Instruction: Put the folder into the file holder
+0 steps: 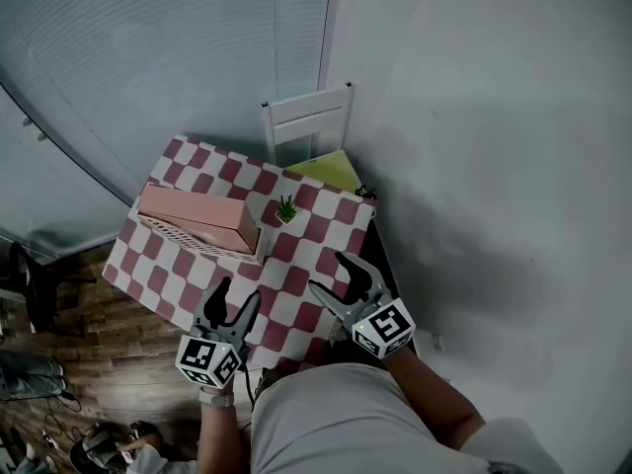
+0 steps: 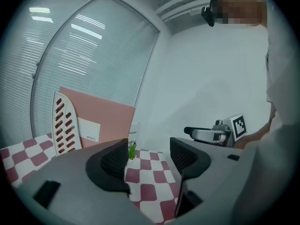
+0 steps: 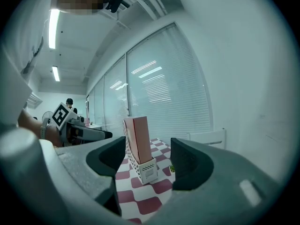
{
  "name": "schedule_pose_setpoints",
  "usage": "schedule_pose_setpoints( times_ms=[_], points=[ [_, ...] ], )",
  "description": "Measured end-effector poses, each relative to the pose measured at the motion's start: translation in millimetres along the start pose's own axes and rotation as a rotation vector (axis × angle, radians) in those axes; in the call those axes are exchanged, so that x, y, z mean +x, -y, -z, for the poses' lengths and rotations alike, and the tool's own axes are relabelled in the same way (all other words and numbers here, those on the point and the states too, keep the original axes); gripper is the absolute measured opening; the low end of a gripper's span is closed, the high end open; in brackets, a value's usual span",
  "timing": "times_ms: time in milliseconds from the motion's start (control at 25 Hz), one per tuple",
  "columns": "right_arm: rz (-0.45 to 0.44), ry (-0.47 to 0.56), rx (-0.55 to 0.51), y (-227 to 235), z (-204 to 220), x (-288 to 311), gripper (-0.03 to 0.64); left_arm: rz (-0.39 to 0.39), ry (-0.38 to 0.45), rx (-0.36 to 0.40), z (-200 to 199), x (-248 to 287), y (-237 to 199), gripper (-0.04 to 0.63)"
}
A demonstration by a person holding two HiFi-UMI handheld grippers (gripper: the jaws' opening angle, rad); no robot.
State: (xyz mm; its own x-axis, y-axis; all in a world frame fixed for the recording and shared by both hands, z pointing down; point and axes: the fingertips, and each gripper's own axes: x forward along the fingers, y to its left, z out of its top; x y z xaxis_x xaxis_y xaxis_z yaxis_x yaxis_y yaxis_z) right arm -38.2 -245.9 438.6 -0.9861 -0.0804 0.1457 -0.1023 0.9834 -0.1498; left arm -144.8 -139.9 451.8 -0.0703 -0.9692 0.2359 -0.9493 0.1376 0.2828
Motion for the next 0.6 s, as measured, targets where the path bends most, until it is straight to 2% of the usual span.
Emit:
schedule_pose_setpoints(
  times_ms=[320,600],
  points=[
    [0.060,0.003,0.012,2.2,-2.1,-11.8,0.298,0.049,-0.018,0.019,-1.7,3.4,10.9,0.261],
    [0.061,0.001,0.028,-1.7,-1.3,-10.2,0.299,0.052,-0.017,0.017,-0.1,1.8,9.5,0.261]
  ],
)
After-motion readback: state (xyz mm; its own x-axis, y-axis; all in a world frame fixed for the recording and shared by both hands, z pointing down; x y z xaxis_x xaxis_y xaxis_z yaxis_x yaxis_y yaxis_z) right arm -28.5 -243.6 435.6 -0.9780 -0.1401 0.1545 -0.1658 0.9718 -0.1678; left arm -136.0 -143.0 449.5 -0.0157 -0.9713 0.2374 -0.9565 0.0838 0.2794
